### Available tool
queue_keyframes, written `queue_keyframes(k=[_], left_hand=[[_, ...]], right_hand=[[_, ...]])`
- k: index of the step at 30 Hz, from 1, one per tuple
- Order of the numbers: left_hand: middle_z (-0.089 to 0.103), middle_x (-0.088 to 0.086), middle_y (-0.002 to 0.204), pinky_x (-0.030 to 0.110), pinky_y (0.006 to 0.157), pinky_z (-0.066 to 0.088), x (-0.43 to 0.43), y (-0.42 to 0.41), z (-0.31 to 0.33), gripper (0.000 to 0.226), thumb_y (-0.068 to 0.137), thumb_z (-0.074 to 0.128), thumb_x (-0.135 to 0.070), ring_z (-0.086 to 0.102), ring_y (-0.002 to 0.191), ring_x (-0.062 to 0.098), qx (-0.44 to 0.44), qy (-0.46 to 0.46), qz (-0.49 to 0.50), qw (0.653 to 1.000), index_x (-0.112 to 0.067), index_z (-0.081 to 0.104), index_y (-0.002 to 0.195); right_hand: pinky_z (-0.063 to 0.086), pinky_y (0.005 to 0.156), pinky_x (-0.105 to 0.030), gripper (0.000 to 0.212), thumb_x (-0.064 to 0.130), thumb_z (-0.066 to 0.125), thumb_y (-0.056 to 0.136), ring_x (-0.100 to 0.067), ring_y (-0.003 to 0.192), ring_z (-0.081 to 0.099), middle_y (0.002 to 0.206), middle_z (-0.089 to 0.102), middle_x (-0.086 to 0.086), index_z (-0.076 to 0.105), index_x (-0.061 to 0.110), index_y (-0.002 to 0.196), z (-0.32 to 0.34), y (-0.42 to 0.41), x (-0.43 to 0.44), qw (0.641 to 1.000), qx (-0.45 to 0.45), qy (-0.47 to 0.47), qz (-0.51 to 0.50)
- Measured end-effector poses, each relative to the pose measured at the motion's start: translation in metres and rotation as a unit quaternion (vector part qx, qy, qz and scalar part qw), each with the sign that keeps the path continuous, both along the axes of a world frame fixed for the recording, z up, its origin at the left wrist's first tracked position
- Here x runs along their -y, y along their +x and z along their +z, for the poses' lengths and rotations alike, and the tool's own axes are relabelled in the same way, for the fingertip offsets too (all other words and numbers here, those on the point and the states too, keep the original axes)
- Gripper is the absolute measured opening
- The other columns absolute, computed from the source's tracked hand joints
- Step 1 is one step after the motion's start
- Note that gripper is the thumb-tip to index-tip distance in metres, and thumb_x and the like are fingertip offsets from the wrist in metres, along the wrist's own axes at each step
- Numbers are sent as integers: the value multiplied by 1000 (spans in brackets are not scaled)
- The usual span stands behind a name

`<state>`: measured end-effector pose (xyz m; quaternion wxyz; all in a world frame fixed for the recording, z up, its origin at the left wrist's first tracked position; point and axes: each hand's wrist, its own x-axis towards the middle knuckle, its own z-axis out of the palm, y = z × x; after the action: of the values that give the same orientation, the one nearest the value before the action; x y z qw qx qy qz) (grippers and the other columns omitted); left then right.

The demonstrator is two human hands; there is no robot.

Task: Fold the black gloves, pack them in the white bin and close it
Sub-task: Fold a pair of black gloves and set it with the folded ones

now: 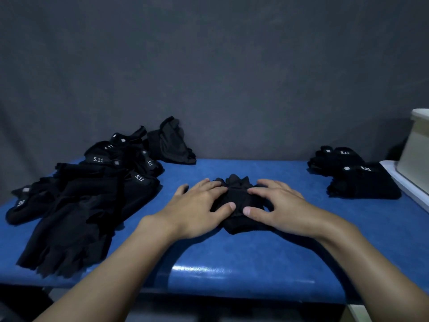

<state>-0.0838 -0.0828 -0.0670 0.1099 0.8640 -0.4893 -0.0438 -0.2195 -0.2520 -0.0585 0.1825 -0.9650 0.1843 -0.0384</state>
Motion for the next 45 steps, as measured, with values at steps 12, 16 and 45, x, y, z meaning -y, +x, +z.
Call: queue_keyframes(k=[12, 16, 45], left_hand=[[40, -19, 144, 39, 116, 20, -7, -3, 10, 72, 81, 35, -72, 28, 139, 3, 36, -67, -21, 997, -36, 47, 142], [36, -18, 150, 39, 117, 17, -11, -4, 9, 71, 87, 40, -73, 29, 139, 5, 29, -18, -26, 999, -35, 38, 148], [16, -15, 163, 48, 123, 3, -20, -7, 1, 76, 84, 30, -79, 3, 151, 3, -14, -50, -31, 998, -41, 31, 150]], right_hand=[[26, 117, -39, 59, 42, 73, 83, 1, 140, 27, 139, 46, 19, 49, 38, 136, 2, -6, -2, 979, 184, 75, 55], [20, 120, -38, 69, 74, 61, 72, 0, 143, 21, 142, 44, 21, 50, 45, 133, 0, -8, 2, 992, 73, 65, 79], [17, 121, -41, 75, 74, 68, 60, 3, 146, 12, 136, 46, 33, 55, 43, 127, 4, -9, 7, 985, 107, 104, 85]])
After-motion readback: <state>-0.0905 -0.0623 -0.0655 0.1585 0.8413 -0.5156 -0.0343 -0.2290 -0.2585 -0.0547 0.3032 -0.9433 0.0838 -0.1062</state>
